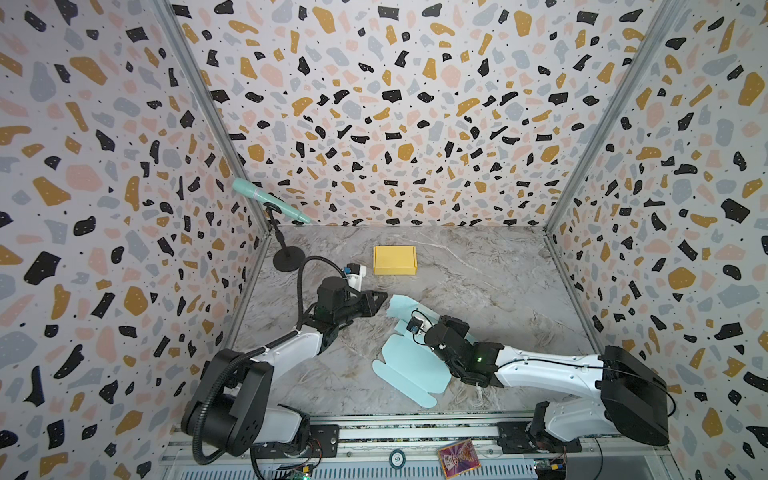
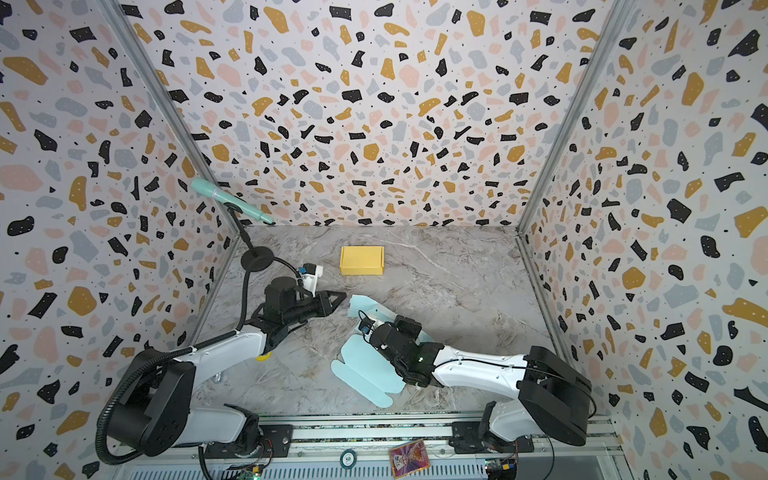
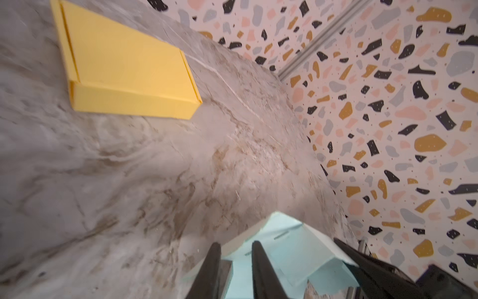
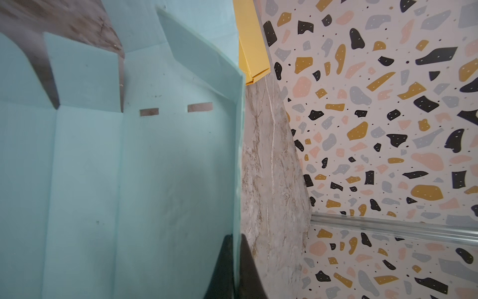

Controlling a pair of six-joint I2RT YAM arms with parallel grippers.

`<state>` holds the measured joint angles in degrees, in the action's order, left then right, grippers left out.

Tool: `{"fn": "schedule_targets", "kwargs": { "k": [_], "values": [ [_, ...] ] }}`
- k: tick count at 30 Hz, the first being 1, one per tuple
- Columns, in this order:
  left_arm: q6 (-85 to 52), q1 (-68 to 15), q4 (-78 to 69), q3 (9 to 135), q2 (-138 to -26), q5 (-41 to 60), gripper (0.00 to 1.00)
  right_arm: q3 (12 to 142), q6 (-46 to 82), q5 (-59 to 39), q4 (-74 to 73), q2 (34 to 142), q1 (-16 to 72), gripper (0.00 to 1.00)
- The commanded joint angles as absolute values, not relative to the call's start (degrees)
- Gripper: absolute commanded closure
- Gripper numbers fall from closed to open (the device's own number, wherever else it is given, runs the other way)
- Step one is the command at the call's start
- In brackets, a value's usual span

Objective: Fold the paper box

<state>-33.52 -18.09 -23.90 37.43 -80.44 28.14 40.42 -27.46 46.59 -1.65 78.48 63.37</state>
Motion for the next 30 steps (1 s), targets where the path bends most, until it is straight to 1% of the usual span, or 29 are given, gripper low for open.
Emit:
{"fn": "schedule_targets", "kwargs": {
  "k": [1, 3, 5, 10, 18, 30],
  "values": [
    [-33.68, -16.28, -19.67, 41.55, -85.01, 24.72, 0.79, 40.1, -32.15, 48.52, -5.08, 78.09, 64.04, 1.0],
    [-32.04, -16.17, -17.24, 44.41, -89.2, 23.11, 0.82, 39.81, -34.0, 48.33, -6.78, 78.29, 64.03, 1.0],
    [-31.3, -16.25, -17.54, 46.06, -92.29, 23.57, 0.83, 39.55, -35.63, 47.9, -8.15, 78.44, 64.07, 1.0],
    [-29.19, -18.08, -17.48, 48.03, -94.66, 24.29, 0.82, 38.88, -39.38, 47.58, -11.4, 80.13, 64.07, 1.0],
    [-30.73, -21.63, -21.05, 44.81, -93.81, 25.24, 0.81, 39.46, -45.16, 45.92, -17.74, 83.1, 63.24, 1.0],
    [-31.04, -25.77, -23.29, 38.21, -85.95, 26.75, 0.77, 38.13, -51.09, 46.06, -25.26, 86.42, 62.69, 1.0]
  ]
}}
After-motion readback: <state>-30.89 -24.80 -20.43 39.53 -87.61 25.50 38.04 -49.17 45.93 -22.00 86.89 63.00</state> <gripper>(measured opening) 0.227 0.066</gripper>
